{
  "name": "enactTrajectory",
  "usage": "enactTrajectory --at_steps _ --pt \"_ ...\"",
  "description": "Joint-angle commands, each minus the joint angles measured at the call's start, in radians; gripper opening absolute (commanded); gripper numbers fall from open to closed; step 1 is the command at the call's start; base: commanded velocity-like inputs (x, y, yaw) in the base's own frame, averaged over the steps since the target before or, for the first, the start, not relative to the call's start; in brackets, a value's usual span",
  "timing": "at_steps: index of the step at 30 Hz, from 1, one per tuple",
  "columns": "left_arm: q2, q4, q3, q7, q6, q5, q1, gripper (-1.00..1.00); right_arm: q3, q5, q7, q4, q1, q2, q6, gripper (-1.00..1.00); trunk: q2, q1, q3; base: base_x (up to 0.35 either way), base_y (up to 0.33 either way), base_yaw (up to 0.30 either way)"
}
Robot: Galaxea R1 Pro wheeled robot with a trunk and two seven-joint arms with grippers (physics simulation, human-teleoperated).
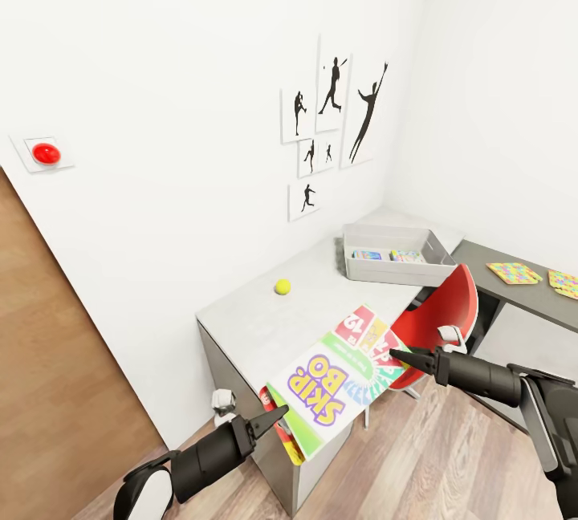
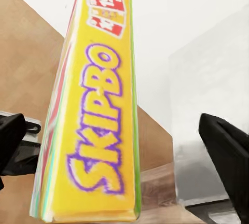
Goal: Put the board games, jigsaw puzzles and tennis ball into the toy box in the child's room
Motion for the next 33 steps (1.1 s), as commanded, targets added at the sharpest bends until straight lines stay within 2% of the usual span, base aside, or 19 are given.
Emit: enactTrajectory --at_steps 1,33 --pt "0.0 0.0 0.0 -0.001 0.006 0.005 -0.001 -1.0 0.0 -0.003 0.001 0.0 -0.001 0.0 0.008 1.0 -0.002 0.001 -0.002 0.0 0.0 0.0" --pt "0.002 -0.017 0.002 -0.002 0.006 0.004 -0.001 -1.0 -0.009 -0.002 -0.004 0.0 -0.001 -0.004 0.008 1.0 -0.002 0.001 -0.002 0.0 0.0 0.0"
